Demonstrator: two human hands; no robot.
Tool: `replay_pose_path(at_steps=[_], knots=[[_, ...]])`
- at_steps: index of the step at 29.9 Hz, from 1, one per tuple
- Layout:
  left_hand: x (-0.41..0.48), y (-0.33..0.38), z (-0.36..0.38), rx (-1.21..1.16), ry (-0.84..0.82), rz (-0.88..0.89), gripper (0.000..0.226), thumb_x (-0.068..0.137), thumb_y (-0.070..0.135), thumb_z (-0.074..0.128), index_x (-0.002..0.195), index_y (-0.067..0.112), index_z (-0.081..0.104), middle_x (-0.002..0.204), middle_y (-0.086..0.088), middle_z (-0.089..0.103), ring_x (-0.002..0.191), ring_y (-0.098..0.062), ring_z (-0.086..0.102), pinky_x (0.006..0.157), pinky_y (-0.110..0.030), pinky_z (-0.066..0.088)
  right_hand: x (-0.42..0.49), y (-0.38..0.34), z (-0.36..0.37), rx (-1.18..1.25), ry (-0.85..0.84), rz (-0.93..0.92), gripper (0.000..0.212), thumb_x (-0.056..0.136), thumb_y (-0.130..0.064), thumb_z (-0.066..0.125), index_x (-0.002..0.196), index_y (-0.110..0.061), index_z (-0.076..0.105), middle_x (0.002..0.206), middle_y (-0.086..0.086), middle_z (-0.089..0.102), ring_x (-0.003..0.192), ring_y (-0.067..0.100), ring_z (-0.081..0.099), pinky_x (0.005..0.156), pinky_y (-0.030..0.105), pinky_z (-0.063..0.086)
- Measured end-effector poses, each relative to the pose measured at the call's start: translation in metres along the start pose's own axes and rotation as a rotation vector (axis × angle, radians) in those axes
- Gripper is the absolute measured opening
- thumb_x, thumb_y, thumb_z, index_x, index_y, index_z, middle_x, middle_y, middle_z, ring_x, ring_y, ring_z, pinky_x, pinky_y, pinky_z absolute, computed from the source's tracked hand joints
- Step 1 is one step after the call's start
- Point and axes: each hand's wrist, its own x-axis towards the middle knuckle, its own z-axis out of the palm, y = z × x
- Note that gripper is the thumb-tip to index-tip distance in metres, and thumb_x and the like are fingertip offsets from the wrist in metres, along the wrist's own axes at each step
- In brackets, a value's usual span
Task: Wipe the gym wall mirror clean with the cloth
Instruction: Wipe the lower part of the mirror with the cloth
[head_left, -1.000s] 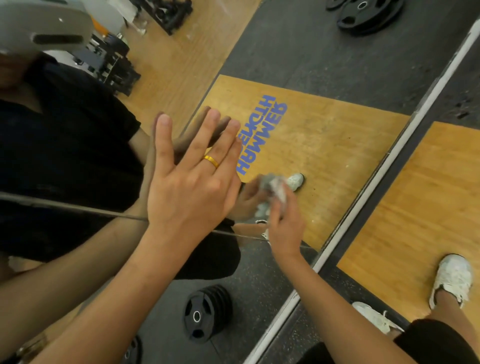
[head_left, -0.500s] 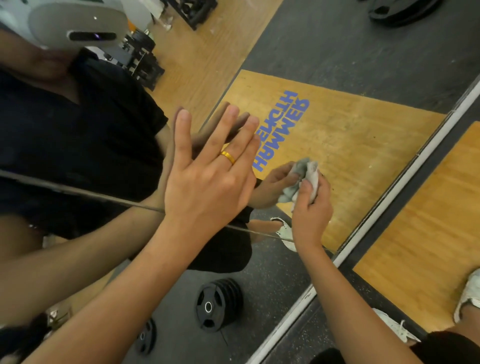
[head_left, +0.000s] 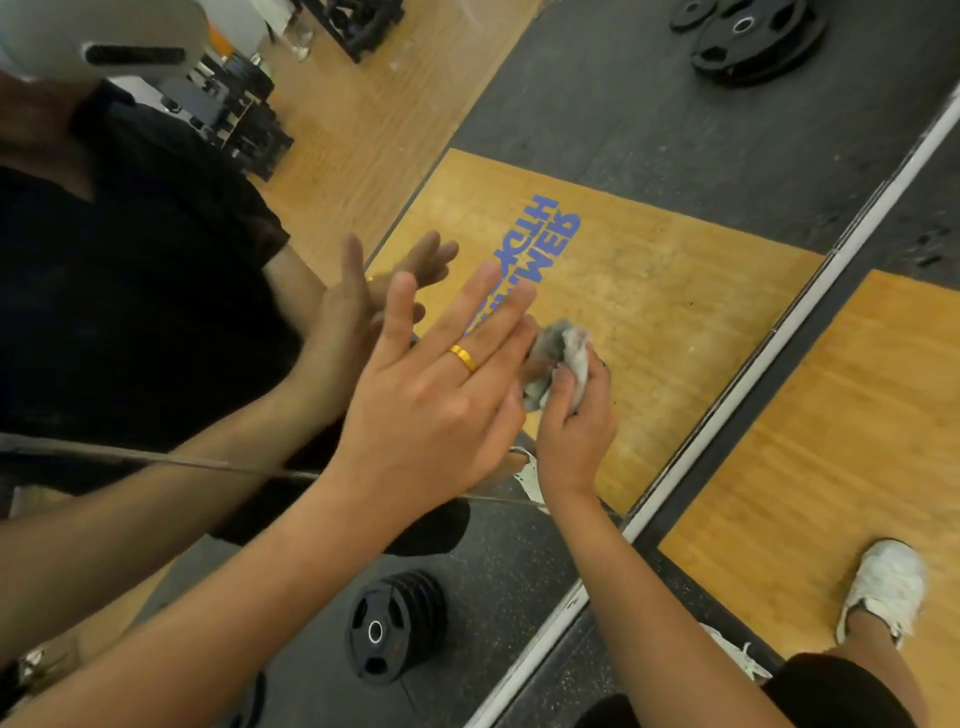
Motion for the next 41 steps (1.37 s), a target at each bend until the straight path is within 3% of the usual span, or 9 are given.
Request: replay_pose_path(at_steps=[4,7,10,15,19,26,29,36,41], knots=[[-0.001,-0.001,0.022,0.204,-0.119,0.071,0.041,0.099,0.022,0.050,0.133,0.007,0.067,0.154,-0.009,0.051,0.148,-0.028,0.041,0.124,-0.058,0.003,0.014,0.008,0.000,-0.029,0.082,0.203,0.046,0.104,-0.045,0.040,0.140,-0.023,0.057,0.106,0.001,0.074,0.089,0.019,0.070,0.076,0.050,0.057],[-0.002,0.000,0.027,0.225,-0.112,0.048,0.044,0.099,0.022,0.049,0.138,0.005,0.063,0.158,-0.009,0.046,0.149,-0.025,0.039,0.124,-0.058,0.008,0.020,-0.017,0.000,-0.003,-0.014,0.086,0.047,0.107,-0.046,0.038,0.146,-0.023,0.051,0.130,0.006,0.069,0.112,0.024,0.069,0.090,0.051,0.056],[-0.001,0.000,0.026,0.235,-0.108,0.047,0.045,0.100,0.022,0.049,0.140,0.005,0.061,0.160,-0.010,0.041,0.150,-0.025,0.037,0.124,-0.058,0.009,0.043,-0.045,0.001,0.014,-0.030,-0.096,0.045,0.107,-0.032,0.044,0.146,-0.012,0.054,0.144,-0.004,0.059,0.130,0.011,0.058,0.105,0.031,0.050],[0.000,0.002,0.025,0.259,-0.156,0.053,0.044,0.099,0.023,0.051,0.137,0.006,0.064,0.160,-0.009,0.041,0.150,-0.027,0.035,0.124,-0.059,0.007,0.087,-0.023,-0.004,-0.089,0.067,-0.194,0.039,0.106,-0.020,0.049,0.142,-0.009,0.060,0.121,0.008,0.071,0.104,0.011,0.063,0.084,0.008,0.043],[-0.001,0.001,0.026,0.301,-0.186,0.069,0.045,0.101,0.026,0.050,0.140,0.006,0.062,0.162,-0.009,0.039,0.151,-0.027,0.033,0.126,-0.059,0.004,0.111,-0.008,-0.007,-0.103,0.135,0.134,0.047,0.107,-0.035,0.040,0.148,-0.018,0.054,0.137,-0.001,0.067,0.116,0.017,0.065,0.095,0.044,0.055],[0.000,0.001,0.028,0.267,-0.206,0.023,0.048,0.102,0.024,0.045,0.146,0.006,0.055,0.165,-0.007,0.033,0.152,-0.024,0.032,0.127,-0.056,0.001,0.128,-0.045,-0.013,-0.014,-0.041,-0.115,0.044,0.108,-0.019,0.051,0.149,-0.005,0.050,0.145,0.011,0.061,0.130,0.022,0.061,0.103,0.040,0.052],[0.002,-0.001,0.027,0.196,-0.250,-0.002,0.052,0.103,0.025,0.040,0.151,0.005,0.044,0.171,-0.004,0.016,0.154,-0.023,0.026,0.126,-0.057,0.007,0.141,-0.031,-0.019,-0.053,0.013,-0.071,0.042,0.107,-0.021,0.052,0.147,-0.008,0.054,0.142,0.007,0.064,0.126,0.009,0.061,0.100,0.039,0.055],[0.000,0.002,0.022,0.308,-0.274,0.045,0.052,0.104,0.026,0.044,0.152,0.007,0.047,0.165,-0.010,0.034,0.151,-0.028,0.033,0.127,-0.057,-0.001,0.154,-0.036,-0.033,0.011,-0.057,0.116,0.044,0.108,-0.022,0.054,0.150,-0.012,0.052,0.141,0.002,0.065,0.116,-0.006,0.058,0.092,0.008,0.047],[0.008,0.004,0.015,0.116,-0.235,0.003,0.040,0.101,0.019,0.050,0.135,0.003,0.065,0.156,-0.012,0.045,0.153,-0.029,0.032,0.126,-0.058,0.004,0.159,-0.036,-0.045,-0.014,-0.192,0.074,0.049,0.109,-0.026,0.052,0.155,-0.013,0.045,0.144,0.002,0.062,0.124,0.010,0.062,0.094,0.012,0.050]])
